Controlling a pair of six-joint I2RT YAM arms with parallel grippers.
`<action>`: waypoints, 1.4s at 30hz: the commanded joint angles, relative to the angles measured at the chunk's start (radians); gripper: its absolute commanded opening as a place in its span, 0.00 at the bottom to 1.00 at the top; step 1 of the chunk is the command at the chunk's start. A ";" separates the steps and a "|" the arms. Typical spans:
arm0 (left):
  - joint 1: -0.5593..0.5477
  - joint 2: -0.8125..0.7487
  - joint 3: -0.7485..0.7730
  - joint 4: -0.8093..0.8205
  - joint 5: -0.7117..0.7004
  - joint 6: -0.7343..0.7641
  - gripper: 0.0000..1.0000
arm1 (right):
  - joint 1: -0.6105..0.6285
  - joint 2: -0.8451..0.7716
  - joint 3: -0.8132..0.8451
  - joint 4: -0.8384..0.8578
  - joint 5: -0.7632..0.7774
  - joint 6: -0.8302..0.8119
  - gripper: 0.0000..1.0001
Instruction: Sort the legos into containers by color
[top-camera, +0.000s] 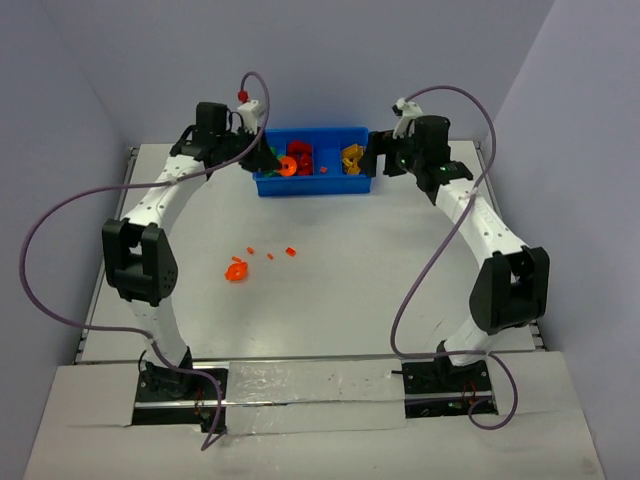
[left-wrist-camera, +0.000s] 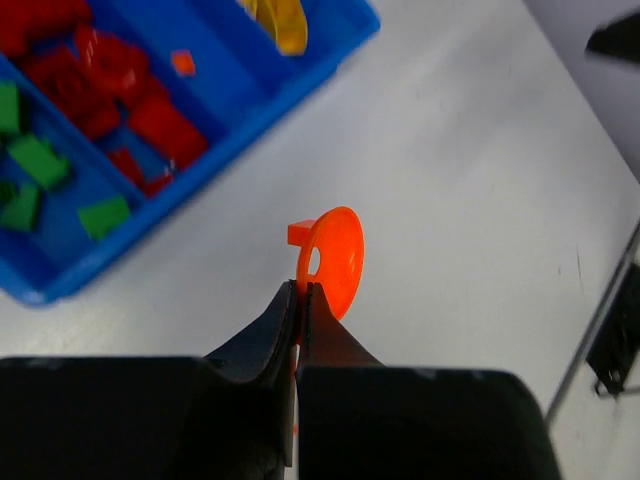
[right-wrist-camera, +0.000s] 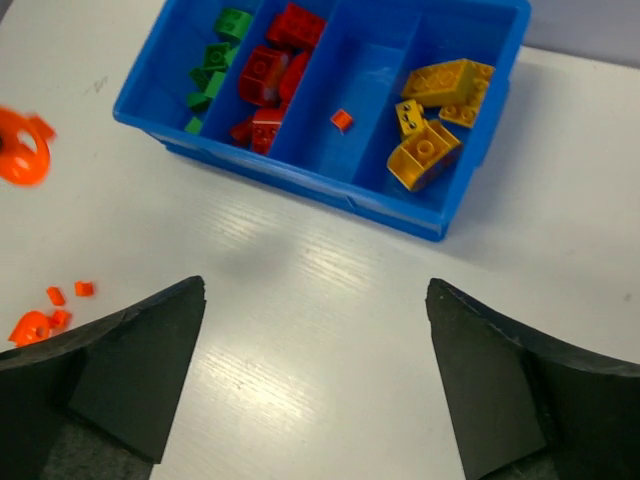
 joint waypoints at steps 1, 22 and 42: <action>-0.065 0.083 0.134 0.262 -0.212 -0.215 0.00 | -0.026 -0.092 -0.070 0.008 0.018 -0.003 1.00; -0.224 0.564 0.538 0.465 -0.587 -0.224 0.06 | -0.046 -0.331 -0.365 -0.088 0.037 -0.126 1.00; -0.107 0.213 0.352 0.307 -0.253 -0.131 0.69 | -0.020 -0.271 -0.367 -0.097 -0.066 -0.133 0.96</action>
